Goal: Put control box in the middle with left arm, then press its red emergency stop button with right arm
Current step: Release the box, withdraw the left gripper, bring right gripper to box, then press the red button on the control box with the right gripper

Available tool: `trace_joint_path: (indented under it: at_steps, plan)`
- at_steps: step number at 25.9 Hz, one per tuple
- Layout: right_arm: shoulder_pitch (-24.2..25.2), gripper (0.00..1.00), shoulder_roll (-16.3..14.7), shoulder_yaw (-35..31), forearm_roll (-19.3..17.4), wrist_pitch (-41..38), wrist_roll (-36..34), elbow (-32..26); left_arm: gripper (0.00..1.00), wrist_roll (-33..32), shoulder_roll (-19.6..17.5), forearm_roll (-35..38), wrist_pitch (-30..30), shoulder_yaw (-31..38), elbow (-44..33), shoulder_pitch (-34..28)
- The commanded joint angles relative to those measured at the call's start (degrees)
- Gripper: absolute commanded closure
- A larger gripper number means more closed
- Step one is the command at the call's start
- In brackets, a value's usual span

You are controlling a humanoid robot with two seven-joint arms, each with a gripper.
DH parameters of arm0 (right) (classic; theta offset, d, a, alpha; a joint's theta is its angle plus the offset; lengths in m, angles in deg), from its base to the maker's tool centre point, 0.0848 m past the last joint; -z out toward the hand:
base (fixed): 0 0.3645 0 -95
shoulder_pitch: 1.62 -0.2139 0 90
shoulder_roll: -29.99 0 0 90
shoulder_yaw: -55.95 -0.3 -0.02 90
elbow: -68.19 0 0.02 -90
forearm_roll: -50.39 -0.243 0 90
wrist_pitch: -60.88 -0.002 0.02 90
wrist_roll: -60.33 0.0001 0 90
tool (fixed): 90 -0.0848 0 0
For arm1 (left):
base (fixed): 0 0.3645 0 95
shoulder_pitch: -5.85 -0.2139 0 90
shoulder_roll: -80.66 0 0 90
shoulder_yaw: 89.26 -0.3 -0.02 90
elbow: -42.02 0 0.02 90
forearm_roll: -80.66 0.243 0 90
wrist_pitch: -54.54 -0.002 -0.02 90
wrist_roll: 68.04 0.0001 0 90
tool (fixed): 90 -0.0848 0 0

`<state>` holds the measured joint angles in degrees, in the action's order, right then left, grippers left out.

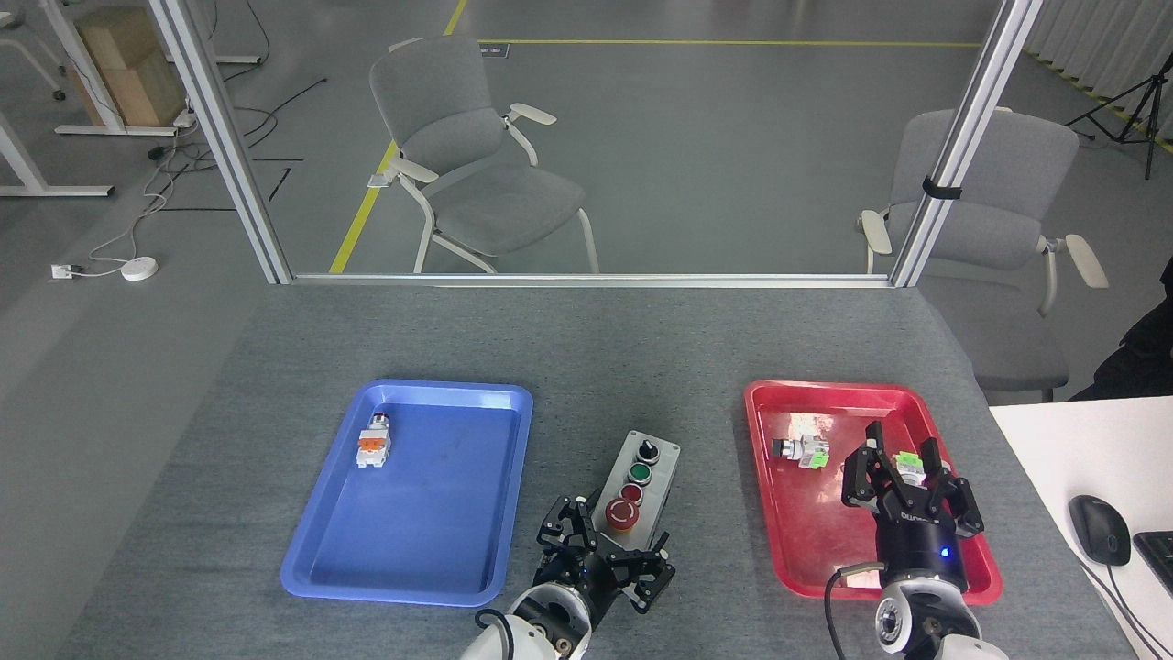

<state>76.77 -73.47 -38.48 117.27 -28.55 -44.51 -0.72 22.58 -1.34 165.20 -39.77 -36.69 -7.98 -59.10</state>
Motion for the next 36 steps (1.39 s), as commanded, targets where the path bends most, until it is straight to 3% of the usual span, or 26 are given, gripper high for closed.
trace_joint_path:
  at_steps: [1, 4, 8, 13, 18, 22, 27, 36]
  plan:
    - [-0.1, 0.47, -0.6, 0.0, 0.0, -0.1, 0.0, 0.0, 0.03, -0.3, -0.3, 0.1, 0.3, 0.1, -4.6, -2.9]
    - [-0.3, 0.70, -1.6, 0.2, 0.4, -0.5, -0.1, 0.1, 0.03, -0.8, -1.2, 0.1, 0.4, 0.3, -9.5, -5.4]
    - [-0.7, 0.99, -2.5, 0.8, 0.7, -4.5, -0.1, 0.1, 0.02, -0.8, -7.0, 0.0, 0.6, 0.5, -15.0, -9.4]
    - [-3.9, 1.00, -2.1, 5.0, 0.7, -14.5, 0.0, 0.0, 0.02, -0.5, -12.5, -1.4, 0.4, 2.4, -23.6, -15.6]
    - [-6.4, 1.00, -1.6, 16.5, 1.1, -17.3, 0.5, 0.1, 0.02, 0.1, -16.0, -4.0, 1.7, 10.7, -34.5, -22.7]
    - [-7.4, 1.00, -1.5, 26.6, 2.8, -17.1, 1.6, 0.9, 0.02, 0.2, -16.7, -8.7, 7.0, 21.4, -38.6, -25.7]
    - [-7.2, 1.00, 0.5, 28.4, 2.8, -17.2, 5.3, 2.5, 0.02, 0.1, -16.6, -16.9, 16.4, 36.4, -40.1, -25.7]
    - [-7.2, 1.00, 2.1, 29.3, 2.9, -17.0, 5.6, 8.1, 0.02, 0.1, -16.6, -17.2, 16.4, 44.8, -40.3, -20.9]
